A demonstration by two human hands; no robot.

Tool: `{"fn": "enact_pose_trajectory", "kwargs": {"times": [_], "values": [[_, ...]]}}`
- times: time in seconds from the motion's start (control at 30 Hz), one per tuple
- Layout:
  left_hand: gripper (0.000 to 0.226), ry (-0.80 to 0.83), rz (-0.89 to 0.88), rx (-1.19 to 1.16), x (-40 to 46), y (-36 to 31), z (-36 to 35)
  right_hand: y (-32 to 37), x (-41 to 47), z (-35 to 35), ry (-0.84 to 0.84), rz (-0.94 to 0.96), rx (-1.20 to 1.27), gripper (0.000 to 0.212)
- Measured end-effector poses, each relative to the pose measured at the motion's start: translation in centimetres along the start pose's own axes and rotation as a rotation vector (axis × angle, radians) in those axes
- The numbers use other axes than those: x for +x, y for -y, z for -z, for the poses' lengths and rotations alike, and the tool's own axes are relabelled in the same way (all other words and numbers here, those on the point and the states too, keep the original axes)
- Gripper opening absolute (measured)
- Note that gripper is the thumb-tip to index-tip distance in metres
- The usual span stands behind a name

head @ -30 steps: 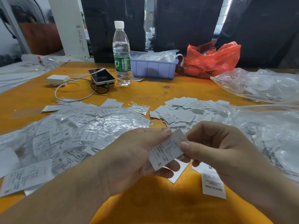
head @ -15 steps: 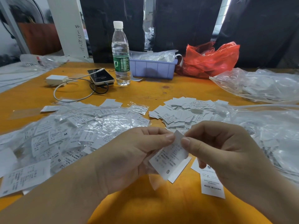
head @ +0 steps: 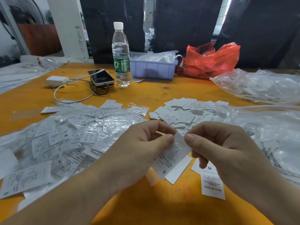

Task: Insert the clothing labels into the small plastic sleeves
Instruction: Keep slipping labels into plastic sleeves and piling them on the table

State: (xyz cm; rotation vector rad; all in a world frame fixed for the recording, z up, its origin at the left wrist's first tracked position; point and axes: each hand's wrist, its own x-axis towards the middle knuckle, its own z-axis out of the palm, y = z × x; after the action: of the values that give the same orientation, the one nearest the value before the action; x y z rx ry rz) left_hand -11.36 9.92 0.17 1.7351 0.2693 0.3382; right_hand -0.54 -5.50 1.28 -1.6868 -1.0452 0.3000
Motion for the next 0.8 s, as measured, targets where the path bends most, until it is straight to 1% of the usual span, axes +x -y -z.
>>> {"fn": "enact_pose_trajectory", "kwargs": {"times": [0.1,0.27,0.37,0.43,0.53,0.63,0.67,0.8], "values": [[0.010,0.000,-0.001,0.008,0.07,0.18,0.05,0.03,-0.04,-0.02,-0.049,0.021,0.002,0.012],[0.011,0.009,-0.016,0.038,0.06,0.27,0.15,0.11,-0.34,-0.50,-0.028,0.048,-0.006,0.010],[0.020,0.003,-0.021,0.046,0.10,0.35,0.15,0.08,-0.35,-0.61,-0.004,0.056,0.010,0.010],[0.021,-0.002,-0.025,0.046,0.13,0.34,0.08,0.08,-0.37,-0.59,0.017,0.055,0.018,0.010],[0.019,-0.015,-0.033,0.047,0.17,0.42,0.01,-0.05,-0.30,-0.35,0.054,0.035,0.020,0.015],[0.010,-0.009,-0.039,0.064,0.05,0.23,0.12,0.09,-0.39,-0.30,0.110,0.034,-0.004,0.026],[0.012,-0.012,-0.045,0.072,0.03,0.19,0.14,0.16,-0.43,-0.39,0.115,0.034,-0.022,0.027],[0.015,-0.032,-0.049,0.118,-0.08,0.18,0.06,-0.03,-0.58,-0.67,0.140,-0.021,-0.004,0.012]]}}
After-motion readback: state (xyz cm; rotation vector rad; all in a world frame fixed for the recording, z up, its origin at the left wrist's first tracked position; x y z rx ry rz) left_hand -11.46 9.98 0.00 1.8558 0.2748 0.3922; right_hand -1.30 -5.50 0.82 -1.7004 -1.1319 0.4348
